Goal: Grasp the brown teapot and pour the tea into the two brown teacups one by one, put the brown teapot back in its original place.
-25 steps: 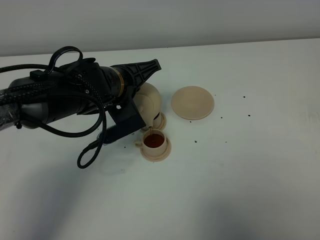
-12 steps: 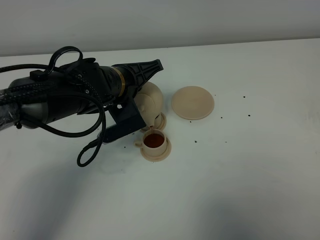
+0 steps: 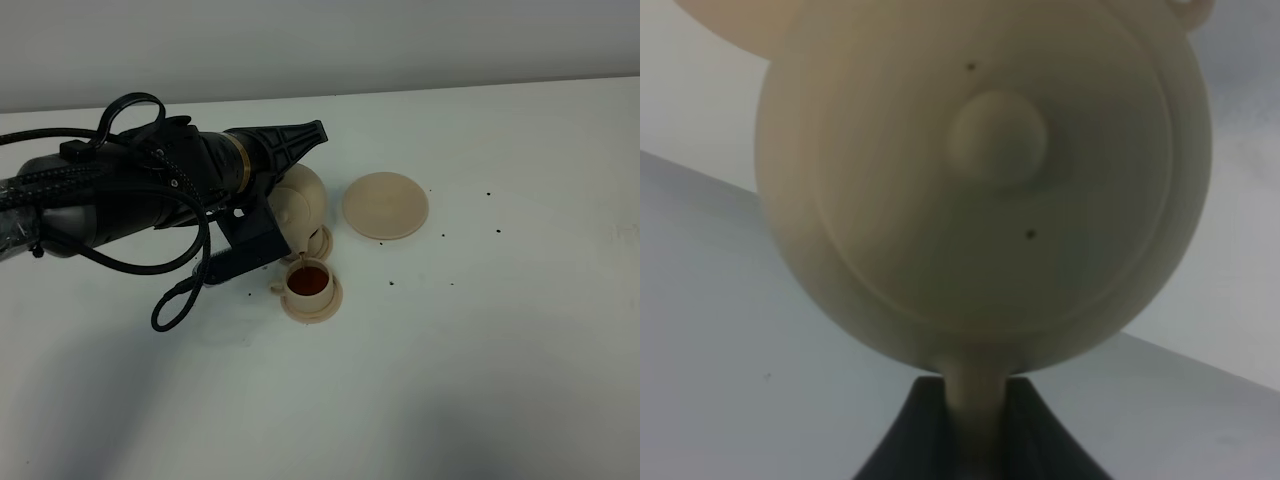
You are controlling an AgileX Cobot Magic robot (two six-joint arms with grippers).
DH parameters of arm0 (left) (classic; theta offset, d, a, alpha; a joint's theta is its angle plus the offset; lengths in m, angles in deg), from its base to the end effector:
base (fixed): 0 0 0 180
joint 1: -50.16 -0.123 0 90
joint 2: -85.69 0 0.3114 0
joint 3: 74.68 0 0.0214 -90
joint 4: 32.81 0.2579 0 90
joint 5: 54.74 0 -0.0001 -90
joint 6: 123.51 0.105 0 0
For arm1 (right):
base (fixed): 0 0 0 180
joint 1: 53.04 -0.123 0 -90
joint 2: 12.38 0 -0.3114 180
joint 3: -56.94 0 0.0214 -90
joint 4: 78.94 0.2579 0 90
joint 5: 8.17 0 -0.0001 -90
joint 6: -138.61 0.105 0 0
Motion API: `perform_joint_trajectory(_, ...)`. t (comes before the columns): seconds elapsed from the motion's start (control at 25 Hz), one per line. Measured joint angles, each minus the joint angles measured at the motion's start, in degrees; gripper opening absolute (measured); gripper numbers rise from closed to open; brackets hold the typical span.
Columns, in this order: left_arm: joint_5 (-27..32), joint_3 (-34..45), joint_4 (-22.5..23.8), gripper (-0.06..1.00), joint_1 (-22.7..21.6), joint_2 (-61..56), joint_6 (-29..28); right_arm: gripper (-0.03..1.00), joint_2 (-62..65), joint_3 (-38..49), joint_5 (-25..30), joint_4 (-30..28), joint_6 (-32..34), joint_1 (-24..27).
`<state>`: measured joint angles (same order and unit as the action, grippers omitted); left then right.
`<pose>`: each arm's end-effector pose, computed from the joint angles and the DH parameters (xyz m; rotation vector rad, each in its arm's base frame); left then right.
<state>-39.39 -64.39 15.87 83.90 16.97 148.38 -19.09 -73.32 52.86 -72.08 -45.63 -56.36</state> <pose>0.3614 -0.2162 0.2277 2.5668 0.2667 1.0750 -0.0140 0.0102 0.2718 -0.1407 2.0423 0.1334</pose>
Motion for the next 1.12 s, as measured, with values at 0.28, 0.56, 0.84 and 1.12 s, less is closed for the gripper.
perform_joint_trajectory(0.28, -0.2, 0.0, 0.0, 0.15, 0.0, 0.0, 0.1, 0.49, 0.0, 0.0, 0.0, 0.0, 0.0, 0.0)
perform_joint_trajectory(0.56, -0.2, 0.0, -0.2, 0.15, 0.0, 0.0, 0.2, 0.49, 0.0, 0.0, 0.0, 0.0, 0.0, 0.0)
perform_joint_trajectory(0.84, 1.1, 0.0, -3.9, 0.15, 0.0, 0.0, 0.2, 0.49, 0.0, 0.0, 0.0, 0.0, 0.0, 0.0)
perform_joint_trajectory(1.12, 5.6, 0.0, -10.6, 0.15, 0.0, 0.0, 0.1, 0.49, 0.0, 0.0, 0.0, 0.0, 0.0, 0.0)
